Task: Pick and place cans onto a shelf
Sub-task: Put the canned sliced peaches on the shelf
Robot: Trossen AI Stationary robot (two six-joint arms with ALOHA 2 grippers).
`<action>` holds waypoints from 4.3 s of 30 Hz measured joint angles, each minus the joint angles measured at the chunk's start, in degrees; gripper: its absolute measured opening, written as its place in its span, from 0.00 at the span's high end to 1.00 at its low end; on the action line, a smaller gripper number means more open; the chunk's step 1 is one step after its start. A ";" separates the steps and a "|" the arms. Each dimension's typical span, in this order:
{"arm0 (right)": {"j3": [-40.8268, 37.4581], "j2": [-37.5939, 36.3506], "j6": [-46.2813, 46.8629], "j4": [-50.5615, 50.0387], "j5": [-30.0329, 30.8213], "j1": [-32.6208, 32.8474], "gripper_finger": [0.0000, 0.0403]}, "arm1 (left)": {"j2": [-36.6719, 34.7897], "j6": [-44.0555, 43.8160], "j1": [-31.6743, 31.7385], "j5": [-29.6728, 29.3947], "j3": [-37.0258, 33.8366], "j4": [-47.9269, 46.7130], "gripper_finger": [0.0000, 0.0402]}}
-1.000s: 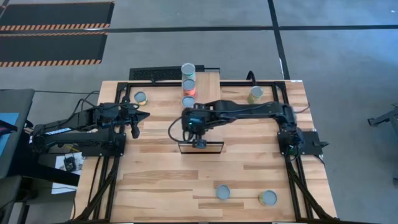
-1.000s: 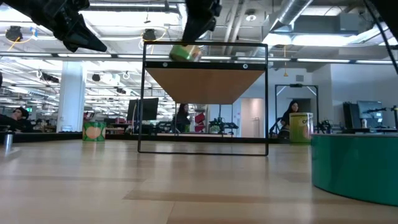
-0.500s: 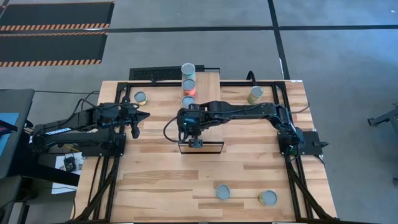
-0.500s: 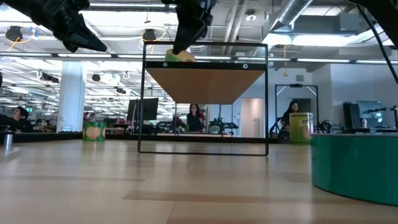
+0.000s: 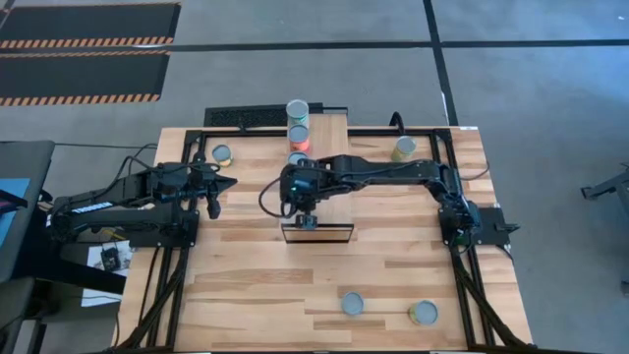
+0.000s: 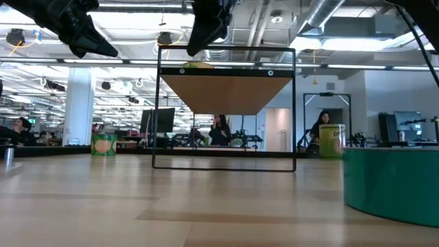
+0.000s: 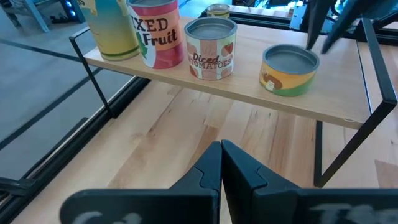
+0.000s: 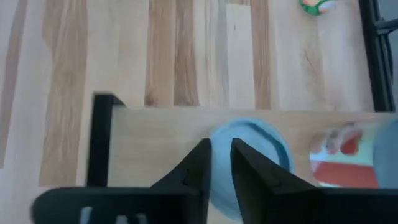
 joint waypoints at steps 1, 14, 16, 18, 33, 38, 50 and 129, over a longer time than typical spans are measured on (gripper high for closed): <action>-0.02 -0.44 -0.42 0.11 0.02 -0.26 0.84 | 0.00 0.00 0.00 0.00 0.00 0.00 1.00; -5.99 -13.55 -0.68 2.88 -0.21 -3.30 0.99 | 0.00 -0.48 0.00 6.16 -0.02 5.53 1.00; -13.26 -16.09 0.51 9.79 -1.73 -3.32 0.99 | 0.00 -0.28 0.00 6.21 -0.02 6.90 1.00; -22.11 -19.77 1.80 16.94 -3.10 -3.29 0.99 | 0.03 -0.32 0.00 6.96 -0.02 8.03 1.00; -69.17 -59.86 12.39 36.07 -6.04 -4.38 1.00 | 16.08 -13.88 2.04 -2.01 1.14 8.08 1.00; -76.14 -71.88 13.49 31.69 -6.07 -4.35 0.99 | 23.03 -19.91 5.20 -2.95 5.34 1.52 1.00; -81.37 -83.30 15.51 32.26 -3.17 -4.41 0.99 | 35.27 -18.11 23.62 6.74 13.98 -18.67 0.94; -81.37 -74.57 15.30 33.24 -3.37 -2.14 0.99 | 52.71 -39.33 -42.98 1.36 36.22 -14.30 1.00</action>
